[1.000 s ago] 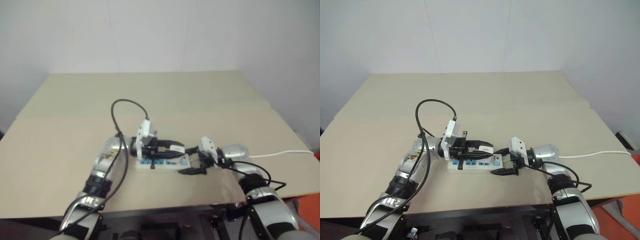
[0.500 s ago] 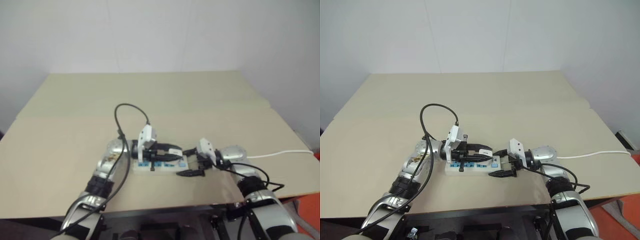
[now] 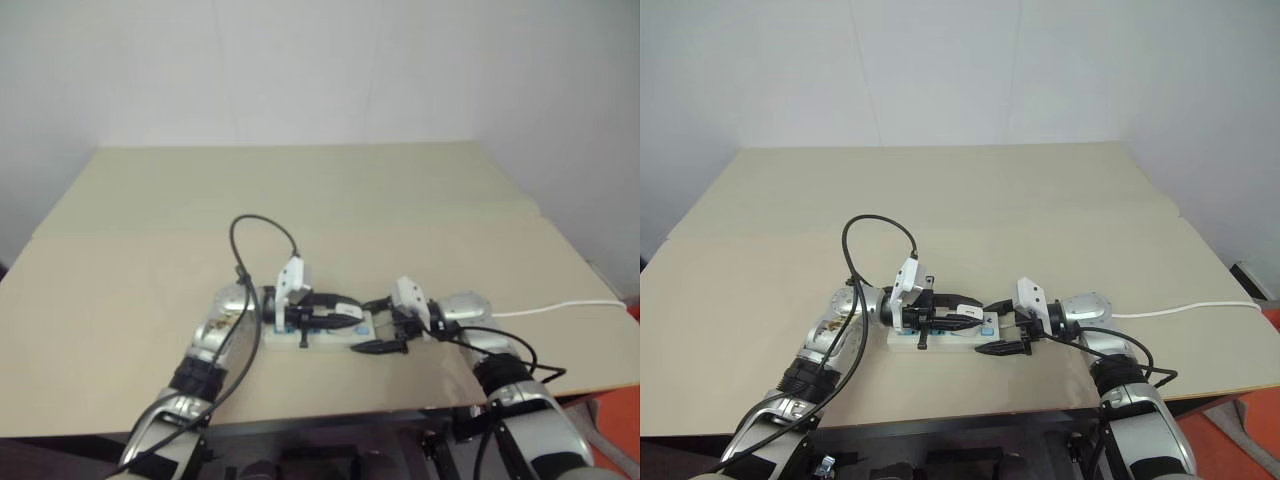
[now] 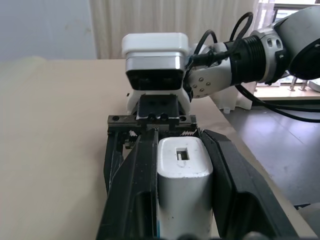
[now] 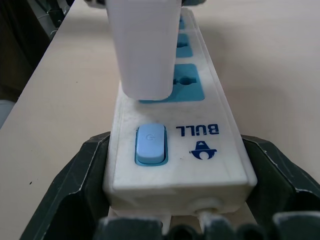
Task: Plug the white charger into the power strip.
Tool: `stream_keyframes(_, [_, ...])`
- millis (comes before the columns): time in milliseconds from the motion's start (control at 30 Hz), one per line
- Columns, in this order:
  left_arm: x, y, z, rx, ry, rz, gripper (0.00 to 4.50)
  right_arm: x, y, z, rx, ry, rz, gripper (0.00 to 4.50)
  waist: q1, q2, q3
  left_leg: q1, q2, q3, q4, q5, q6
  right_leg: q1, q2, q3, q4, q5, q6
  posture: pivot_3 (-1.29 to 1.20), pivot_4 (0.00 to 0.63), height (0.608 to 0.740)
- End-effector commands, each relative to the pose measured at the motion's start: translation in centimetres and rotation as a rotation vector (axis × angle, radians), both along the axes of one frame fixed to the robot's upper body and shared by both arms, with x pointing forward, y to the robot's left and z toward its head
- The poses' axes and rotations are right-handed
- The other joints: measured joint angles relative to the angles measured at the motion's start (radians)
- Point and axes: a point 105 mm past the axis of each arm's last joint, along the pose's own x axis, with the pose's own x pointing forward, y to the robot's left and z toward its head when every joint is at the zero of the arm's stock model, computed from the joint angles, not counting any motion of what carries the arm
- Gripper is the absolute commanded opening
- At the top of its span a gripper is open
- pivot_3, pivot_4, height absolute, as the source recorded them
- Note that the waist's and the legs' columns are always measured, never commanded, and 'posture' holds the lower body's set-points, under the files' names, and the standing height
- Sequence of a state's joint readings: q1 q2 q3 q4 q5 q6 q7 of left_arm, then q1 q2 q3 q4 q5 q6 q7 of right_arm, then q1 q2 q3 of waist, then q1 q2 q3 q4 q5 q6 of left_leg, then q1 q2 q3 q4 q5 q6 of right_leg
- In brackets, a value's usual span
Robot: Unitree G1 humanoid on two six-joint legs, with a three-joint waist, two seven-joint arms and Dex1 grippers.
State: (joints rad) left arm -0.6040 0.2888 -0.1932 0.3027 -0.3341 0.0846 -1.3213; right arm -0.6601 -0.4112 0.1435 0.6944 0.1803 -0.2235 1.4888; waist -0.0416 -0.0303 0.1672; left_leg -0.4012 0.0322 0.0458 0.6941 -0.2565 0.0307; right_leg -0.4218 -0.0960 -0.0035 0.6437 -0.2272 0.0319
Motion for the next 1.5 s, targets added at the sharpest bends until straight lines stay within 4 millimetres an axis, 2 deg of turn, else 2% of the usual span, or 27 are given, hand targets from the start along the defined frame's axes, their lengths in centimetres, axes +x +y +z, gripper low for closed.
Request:
stream_keyframes(33, [0.0, 0.1, -0.1, 0.016, -0.021, -0.005, 1.03, -0.2, 0.5, 0.9, 0.031, -0.026, 0.021, 3.42, 0.0, 0.0, 0.0, 0.0, 0.0, 0.0, 0.0, 0.0, 0.0, 0.0, 0.0, 0.0, 0.0, 0.0, 0.0, 0.0, 0.15, 0.74])
stream_keyframes(400, [0.5, 1.9, -0.4, 0.04, 0.0, 0.037, 1.03, -0.3, 0.4, 0.7, 0.024, -0.022, 0.023, 3.42, -0.001, 0.0, 0.0, 0.0, 0.0, 0.0, 0.0, 0.0, 0.0, 0.0, 0.0, 0.0, 0.0, 0.0, 0.0, 0.0, 0.15, 0.74])
stream_keyframes(1300, [-0.3, 4.9, -1.8, 0.127, 0.043, 0.069, 1.03, -0.3, 0.0, 0.5, 0.011, -0.009, 0.019, 3.42, -0.001, 0.0, 0.0, 0.001, 0.001, 0.001, -0.001, 0.0, 0.0, 0.0, 0.001, 0.002, -0.002, 0.0, 0.0, 0.0, 0.15, 0.74])
stream_keyframes(1500, [-0.7, 4.5, -2.3, 0.136, 0.05, 0.052, 1.03, -0.2, 0.2, 0.6, 0.014, -0.01, 0.02, 3.42, -0.002, 0.0, 0.0, 0.003, 0.001, 0.002, -0.001, -0.001, 0.0, 0.0, 0.001, 0.003, -0.002, 0.0, 0.0, 0.0, 0.15, 0.74])
